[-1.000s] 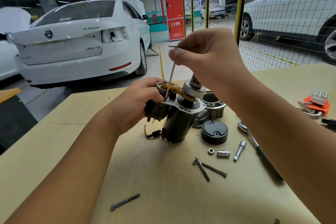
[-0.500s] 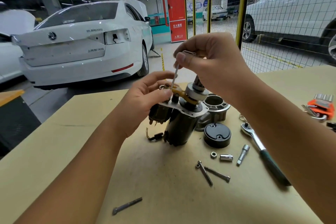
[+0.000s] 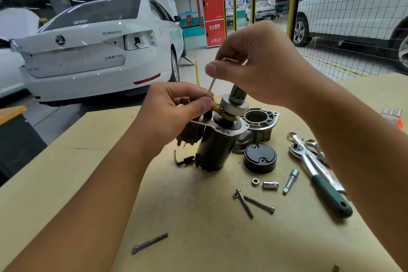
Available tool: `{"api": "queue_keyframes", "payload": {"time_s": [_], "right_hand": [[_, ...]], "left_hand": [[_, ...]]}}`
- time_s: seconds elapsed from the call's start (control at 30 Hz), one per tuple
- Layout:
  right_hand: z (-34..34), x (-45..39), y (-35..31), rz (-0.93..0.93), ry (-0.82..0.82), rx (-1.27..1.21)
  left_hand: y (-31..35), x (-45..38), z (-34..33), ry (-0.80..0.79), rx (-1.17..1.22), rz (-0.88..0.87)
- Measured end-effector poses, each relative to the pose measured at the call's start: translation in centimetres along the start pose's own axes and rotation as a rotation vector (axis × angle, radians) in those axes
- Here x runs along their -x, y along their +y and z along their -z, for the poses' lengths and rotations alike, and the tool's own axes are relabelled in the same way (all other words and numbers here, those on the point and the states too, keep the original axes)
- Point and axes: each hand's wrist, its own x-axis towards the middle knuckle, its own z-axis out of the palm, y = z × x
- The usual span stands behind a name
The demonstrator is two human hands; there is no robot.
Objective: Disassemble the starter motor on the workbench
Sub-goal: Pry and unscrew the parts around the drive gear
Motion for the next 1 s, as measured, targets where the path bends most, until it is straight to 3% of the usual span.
{"api": "queue_keyframes", "payload": {"time_s": [0.1,0.2,0.4,0.6,1.0], "right_hand": [[0.4,0.1,0.0,0.052,-0.059,0.112],[0.6,0.1,0.2,0.111,-0.110,0.217],[0.8,0.0,0.4,0.140,-0.191,0.264],[0.9,-0.2,0.5,0.124,-0.225,0.285],[0.8,-0.1,0.1,0.150,-0.250,0.341]], "left_hand": [[-0.8,0.3,-0.1,-0.023,0.096,-0.007],[-1.7,0.8,0.1,-0.112,0.239,0.104],[-2.7,1.1,0.4,-0.213,0.048,0.091],[-2.2,1.2,0.2,-0.198,0.159,0.096],[-1.9,1.0,0.1,-0.206,0.159,0.141]]}}
